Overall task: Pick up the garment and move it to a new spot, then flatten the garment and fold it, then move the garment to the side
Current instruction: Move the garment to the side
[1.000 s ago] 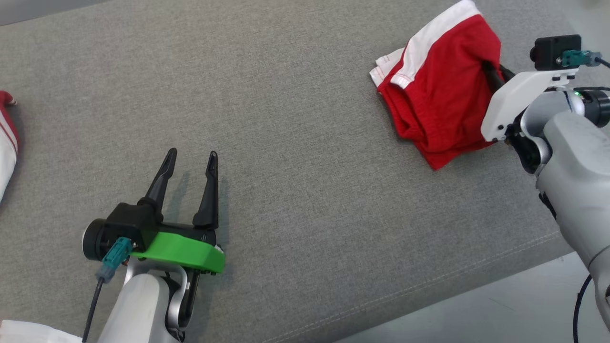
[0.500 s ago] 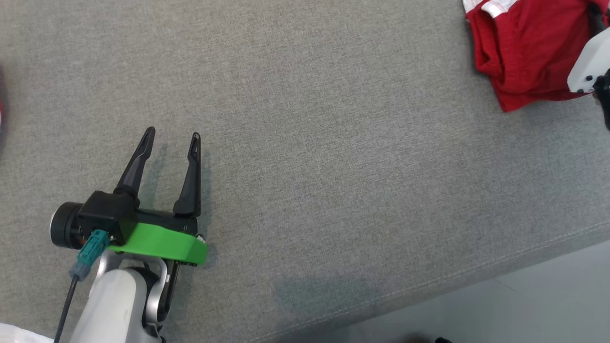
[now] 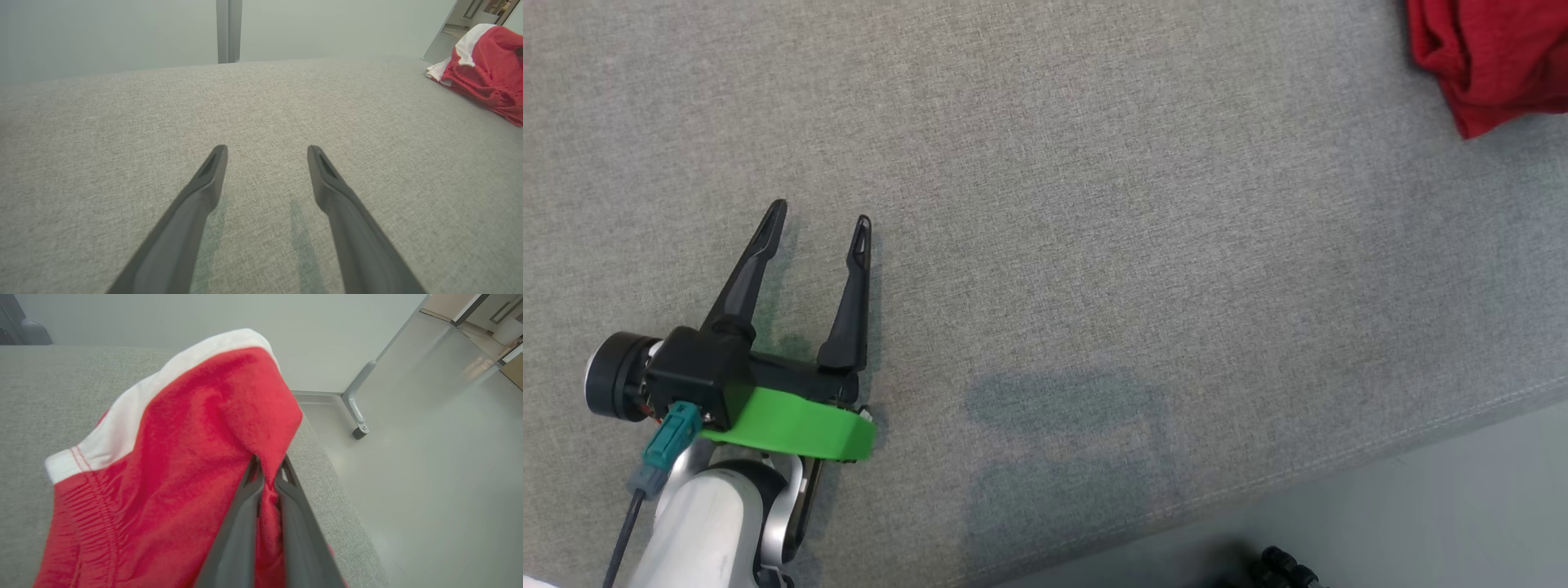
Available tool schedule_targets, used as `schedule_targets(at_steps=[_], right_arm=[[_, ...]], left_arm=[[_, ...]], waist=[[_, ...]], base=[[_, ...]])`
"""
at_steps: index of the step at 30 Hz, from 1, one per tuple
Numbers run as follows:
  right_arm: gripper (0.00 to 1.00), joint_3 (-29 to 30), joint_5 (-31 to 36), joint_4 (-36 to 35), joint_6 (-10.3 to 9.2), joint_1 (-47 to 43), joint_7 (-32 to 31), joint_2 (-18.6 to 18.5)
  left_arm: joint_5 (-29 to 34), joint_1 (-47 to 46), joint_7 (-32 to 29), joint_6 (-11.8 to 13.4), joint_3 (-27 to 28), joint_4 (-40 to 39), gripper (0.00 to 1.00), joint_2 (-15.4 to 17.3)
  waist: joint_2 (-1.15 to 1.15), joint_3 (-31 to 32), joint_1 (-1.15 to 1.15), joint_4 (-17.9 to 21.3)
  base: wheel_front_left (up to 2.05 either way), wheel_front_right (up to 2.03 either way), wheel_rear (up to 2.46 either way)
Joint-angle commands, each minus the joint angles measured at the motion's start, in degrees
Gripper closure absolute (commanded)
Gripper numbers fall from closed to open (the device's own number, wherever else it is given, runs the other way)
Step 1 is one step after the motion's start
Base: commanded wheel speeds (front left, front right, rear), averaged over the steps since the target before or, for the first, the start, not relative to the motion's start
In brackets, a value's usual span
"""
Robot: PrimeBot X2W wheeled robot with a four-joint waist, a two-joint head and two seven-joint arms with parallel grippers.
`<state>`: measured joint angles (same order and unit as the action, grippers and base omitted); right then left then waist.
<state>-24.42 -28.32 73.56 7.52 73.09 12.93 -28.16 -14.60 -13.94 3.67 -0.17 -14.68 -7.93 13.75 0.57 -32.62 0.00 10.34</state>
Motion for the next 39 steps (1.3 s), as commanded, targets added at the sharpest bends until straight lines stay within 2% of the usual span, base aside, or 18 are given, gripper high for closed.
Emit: schedule_targets(at_steps=[1,2,3,9,16,21,28,33,39], right_arm=[[0.83,1.35,0.98,0.25,-0.08,0.52,1.11,-1.26],[0.25,1.93,2.06,0.28,-0.08,0.46,1.43,-1.37],[0.0,2.54,3.04,0.3,-0.08,0.37,1.74,-1.44],[0.0,7.54,9.51,-1.29,-0.08,0.63,2.31,-1.29],[0.0,15.95,18.23,-11.24,-0.08,-4.14,2.32,2.45],[0.0,17.67,22.53,-18.6,-0.08,-7.82,2.32,5.46],[0.0,19.24,23.15,-26.96,-0.08,-15.69,2.32,9.47],[0.0,20.7,22.17,-33.64,-0.07,-24.64,2.32,13.43],[0.0,22.24,20.48,-42.45,-0.07,-36.95,2.33,18.34]], left_arm=[[0.11,0.7,-0.25,0.34,0.1,-0.47,0.0,0.68],[0.09,0.73,-0.39,0.36,0.12,-0.67,0.0,0.77],[0.06,0.73,-0.38,0.4,0.18,-0.89,0.0,0.88],[0.06,1.04,-0.79,0.85,0.18,-1.55,0.0,1.19],[-0.65,0.28,0.21,1.0,-0.2,-0.55,0.0,0.65],[-0.43,-0.9,2.09,1.14,-0.2,1.11,0.0,0.37],[0.92,-2.31,5.76,2.06,-0.49,6.33,0.0,-0.33],[-1.11,-1.73,8.67,3.22,0.92,12.14,0.0,-2.48],[-3.94,1.68,10.69,3.35,3.14,17.72,0.0,-4.08]], waist=[[-0.57,-0.52,0.0,-0.02],[-0.57,-0.66,0.0,-0.04],[-0.57,-0.8,0.0,-0.05],[-0.57,-1.23,0.0,0.14],[-0.57,0.24,0.0,-0.04],[-0.57,3.38,0.0,-0.45],[-0.57,10.04,0.0,-1.94],[-0.57,15.92,0.0,-3.55],[-0.57,22.05,0.0,-5.11]], base=[[0.0,0.0,0.0],[0.0,0.0,0.0],[0.0,0.0,0.0],[0.0,0.0,0.0],[0.0,0.0,0.0],[0.0,0.0,0.0],[0.0,0.0,0.0],[0.0,0.0,0.0],[0.0,0.0,0.0]])
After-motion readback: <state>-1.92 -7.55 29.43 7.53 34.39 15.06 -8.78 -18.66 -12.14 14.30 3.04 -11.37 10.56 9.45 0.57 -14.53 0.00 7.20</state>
